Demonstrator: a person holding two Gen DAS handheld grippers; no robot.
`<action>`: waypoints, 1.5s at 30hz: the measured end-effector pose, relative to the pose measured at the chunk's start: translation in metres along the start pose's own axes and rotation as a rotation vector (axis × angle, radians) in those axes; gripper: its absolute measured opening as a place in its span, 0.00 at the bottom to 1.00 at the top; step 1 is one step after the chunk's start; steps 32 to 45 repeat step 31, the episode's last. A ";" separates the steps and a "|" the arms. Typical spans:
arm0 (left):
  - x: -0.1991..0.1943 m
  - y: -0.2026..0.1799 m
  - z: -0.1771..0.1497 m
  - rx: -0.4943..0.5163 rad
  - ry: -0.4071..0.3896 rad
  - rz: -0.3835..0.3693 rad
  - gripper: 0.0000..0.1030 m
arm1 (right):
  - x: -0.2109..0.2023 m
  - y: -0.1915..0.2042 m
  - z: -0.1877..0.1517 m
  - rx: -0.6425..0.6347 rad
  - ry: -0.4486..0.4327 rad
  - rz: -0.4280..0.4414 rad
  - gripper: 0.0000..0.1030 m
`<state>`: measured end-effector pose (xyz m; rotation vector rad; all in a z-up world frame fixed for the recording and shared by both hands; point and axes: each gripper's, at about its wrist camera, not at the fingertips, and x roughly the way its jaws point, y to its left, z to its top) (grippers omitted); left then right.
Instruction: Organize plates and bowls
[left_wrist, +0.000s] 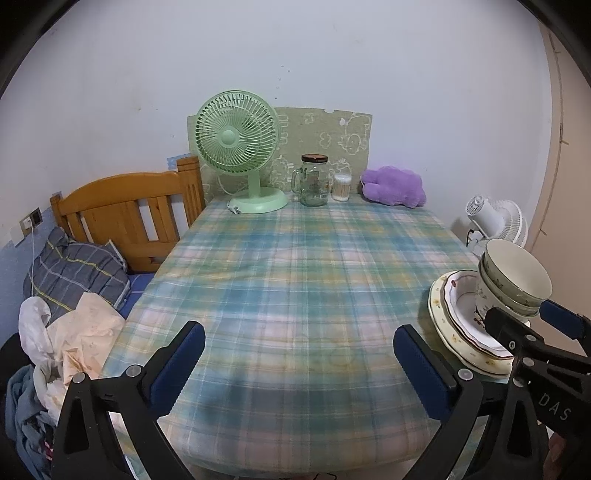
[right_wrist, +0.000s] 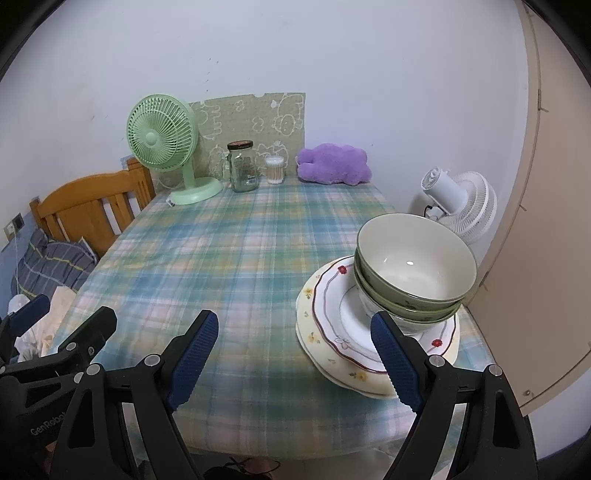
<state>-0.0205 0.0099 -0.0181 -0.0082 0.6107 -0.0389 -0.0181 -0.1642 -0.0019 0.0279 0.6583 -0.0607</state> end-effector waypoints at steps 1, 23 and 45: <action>-0.001 -0.001 0.000 0.002 -0.001 0.000 1.00 | 0.000 0.000 0.000 0.001 -0.002 -0.001 0.84; -0.013 -0.002 -0.004 0.003 -0.024 0.002 1.00 | -0.011 -0.002 -0.006 0.009 -0.022 0.004 0.84; -0.020 0.001 -0.006 0.004 -0.056 0.009 1.00 | -0.021 -0.001 -0.006 0.009 -0.051 0.004 0.84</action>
